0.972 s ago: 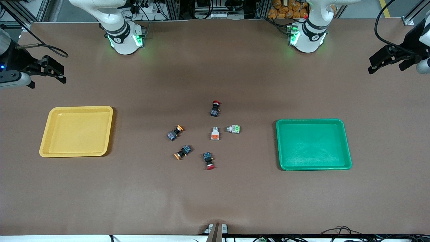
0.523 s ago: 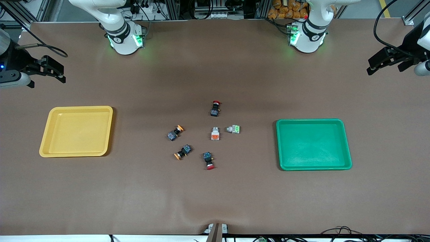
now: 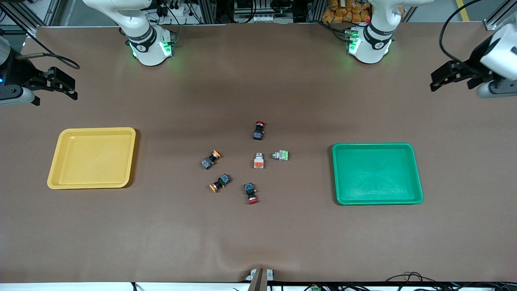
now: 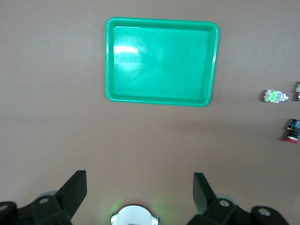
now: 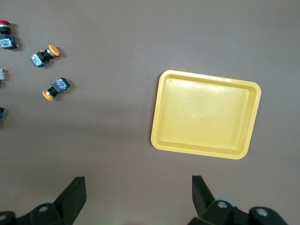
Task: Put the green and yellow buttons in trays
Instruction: 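Reach the left gripper down to the green-labelled white button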
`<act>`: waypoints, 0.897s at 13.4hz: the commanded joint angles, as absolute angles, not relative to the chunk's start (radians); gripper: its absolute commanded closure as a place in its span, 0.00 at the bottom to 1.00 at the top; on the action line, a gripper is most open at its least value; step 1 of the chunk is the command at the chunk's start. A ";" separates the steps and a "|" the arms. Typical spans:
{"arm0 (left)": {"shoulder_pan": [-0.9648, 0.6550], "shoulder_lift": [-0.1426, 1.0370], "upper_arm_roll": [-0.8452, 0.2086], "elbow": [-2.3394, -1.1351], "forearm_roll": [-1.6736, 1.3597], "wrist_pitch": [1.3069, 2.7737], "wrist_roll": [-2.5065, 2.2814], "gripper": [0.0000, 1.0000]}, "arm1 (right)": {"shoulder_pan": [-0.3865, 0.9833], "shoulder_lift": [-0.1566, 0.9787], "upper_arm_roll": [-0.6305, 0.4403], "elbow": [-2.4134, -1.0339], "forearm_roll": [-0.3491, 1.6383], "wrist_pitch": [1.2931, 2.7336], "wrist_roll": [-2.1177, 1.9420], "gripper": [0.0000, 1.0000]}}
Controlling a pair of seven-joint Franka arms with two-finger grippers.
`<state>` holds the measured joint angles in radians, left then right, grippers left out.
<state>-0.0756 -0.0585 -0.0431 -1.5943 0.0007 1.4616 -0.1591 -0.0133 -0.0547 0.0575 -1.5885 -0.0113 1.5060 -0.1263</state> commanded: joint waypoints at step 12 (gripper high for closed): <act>-0.457 0.570 -0.219 -1.568 0.152 2.004 -0.857 0.00 | -0.054 -0.043 0.067 -1.580 -0.017 1.502 -0.138 0.00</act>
